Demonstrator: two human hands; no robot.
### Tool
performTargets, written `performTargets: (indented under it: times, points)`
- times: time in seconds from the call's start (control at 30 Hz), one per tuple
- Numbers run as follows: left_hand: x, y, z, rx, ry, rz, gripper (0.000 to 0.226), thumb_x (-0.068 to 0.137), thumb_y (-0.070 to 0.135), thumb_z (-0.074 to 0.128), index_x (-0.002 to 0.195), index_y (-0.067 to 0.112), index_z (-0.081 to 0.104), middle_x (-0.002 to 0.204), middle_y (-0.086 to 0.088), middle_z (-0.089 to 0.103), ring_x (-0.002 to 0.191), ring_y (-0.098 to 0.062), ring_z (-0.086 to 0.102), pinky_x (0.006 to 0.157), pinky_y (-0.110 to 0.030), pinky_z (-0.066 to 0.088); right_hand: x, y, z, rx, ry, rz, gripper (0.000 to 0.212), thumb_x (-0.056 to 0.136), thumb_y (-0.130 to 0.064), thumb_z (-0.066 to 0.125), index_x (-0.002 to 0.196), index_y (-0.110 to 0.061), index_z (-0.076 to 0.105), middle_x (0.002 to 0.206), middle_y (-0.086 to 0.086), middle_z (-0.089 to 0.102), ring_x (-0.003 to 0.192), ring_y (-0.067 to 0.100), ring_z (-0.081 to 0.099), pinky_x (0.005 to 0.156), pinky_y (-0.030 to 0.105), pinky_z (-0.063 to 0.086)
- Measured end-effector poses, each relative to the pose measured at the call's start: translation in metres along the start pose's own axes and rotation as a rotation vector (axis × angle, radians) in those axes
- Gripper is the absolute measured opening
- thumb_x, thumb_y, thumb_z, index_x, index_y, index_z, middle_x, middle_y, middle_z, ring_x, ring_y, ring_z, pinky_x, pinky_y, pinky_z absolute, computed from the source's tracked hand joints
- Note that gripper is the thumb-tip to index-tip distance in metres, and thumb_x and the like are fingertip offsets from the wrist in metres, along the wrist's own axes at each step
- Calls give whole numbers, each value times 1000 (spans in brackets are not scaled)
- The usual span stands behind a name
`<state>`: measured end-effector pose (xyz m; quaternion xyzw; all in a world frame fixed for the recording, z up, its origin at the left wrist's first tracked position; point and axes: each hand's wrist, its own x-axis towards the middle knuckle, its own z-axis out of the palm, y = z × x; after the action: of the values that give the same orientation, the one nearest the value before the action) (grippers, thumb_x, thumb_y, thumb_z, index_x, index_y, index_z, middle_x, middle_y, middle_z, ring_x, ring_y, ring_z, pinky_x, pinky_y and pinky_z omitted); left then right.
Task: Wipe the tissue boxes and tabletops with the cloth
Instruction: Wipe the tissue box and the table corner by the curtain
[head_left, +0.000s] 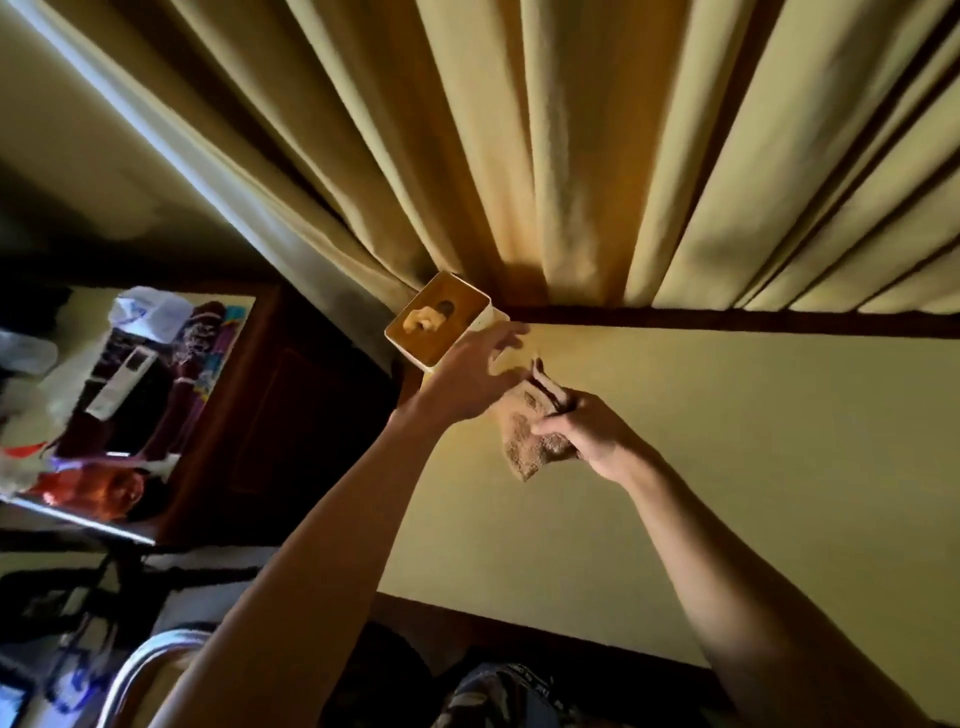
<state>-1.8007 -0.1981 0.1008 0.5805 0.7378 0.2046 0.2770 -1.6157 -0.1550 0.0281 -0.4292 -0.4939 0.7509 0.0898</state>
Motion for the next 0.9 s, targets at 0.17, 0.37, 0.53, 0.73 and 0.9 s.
performTargets:
  times: [0.17, 0.37, 0.53, 0.73, 0.9]
  points:
    - [45, -75, -33, 253, 181, -154, 60, 78, 55, 69, 133, 38, 53, 140, 6, 57, 135, -27, 48, 115, -46, 35, 15, 13, 31, 211, 430, 0, 20, 93, 5, 65, 97, -12, 55, 108, 8, 69, 99, 23, 69, 66, 38, 63]
    - [80, -127, -55, 378, -96, -318, 123, 74, 64, 82, 163, 30, 3, 173, -10, 2, 159, -37, -3, 126, -58, 10, 59, -1, 73, 206, 527, -69, 11, 95, 0, 55, 97, -7, 63, 93, 6, 68, 88, 19, 69, 70, 32, 56]
    - [93, -144, -50, 287, -172, -280, 139, 69, 54, 91, 163, 28, -8, 171, -12, 7, 158, -41, 4, 127, -59, 12, 111, -24, 100, 111, 687, -19, 28, 105, -23, 54, 131, -17, 63, 122, 5, 70, 106, 25, 68, 90, 39, 59]
    - [87, -153, -48, 384, -141, -189, 134, 72, 47, 88, 163, 25, -8, 167, -16, 15, 152, -44, 18, 122, -57, 24, 114, -24, 186, 272, 614, -32, 53, 107, -39, 57, 151, -14, 42, 138, 4, 60, 118, 21, 59, 96, 29, 46]
    - [84, -153, -46, 429, -128, -170, 137, 70, 54, 88, 163, 27, -9, 165, -18, 17, 151, -44, 20, 120, -57, 25, 122, -6, 210, 262, 641, -50, 68, 100, -60, 51, 153, -19, 43, 156, 9, 49, 138, 28, 52, 115, 44, 44]
